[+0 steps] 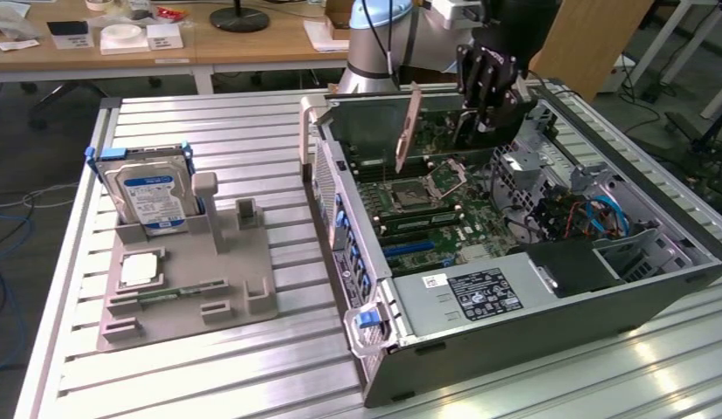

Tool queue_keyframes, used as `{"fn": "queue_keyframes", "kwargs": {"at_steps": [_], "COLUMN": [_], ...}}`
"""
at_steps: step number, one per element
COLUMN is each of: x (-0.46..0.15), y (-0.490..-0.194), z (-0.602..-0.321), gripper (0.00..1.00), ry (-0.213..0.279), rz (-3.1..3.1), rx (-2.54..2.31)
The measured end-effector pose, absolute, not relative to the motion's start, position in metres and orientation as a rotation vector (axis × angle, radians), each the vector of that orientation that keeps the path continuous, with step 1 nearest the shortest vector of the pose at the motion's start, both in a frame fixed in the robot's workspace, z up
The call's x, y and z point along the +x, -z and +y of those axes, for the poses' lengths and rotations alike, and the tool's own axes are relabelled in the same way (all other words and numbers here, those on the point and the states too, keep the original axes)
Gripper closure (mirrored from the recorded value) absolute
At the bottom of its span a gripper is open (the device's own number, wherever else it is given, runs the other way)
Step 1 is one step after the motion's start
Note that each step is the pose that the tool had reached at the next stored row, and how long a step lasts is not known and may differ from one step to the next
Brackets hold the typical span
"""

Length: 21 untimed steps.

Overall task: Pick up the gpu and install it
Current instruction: 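Insert the gpu into the slot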

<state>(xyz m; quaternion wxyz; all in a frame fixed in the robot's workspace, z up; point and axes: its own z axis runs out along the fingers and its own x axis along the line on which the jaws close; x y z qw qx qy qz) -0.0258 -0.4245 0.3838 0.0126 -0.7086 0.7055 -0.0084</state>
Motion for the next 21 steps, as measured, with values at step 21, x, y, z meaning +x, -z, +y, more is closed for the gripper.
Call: {"fn": "queue_keyframes", "kwargs": {"at_steps": [21], "x": [-0.029], "y": [-0.362], "z": [-0.425], "gripper": [0.72], "ry": [0.022], "rz": [2.199], "rx": [-2.208]}}
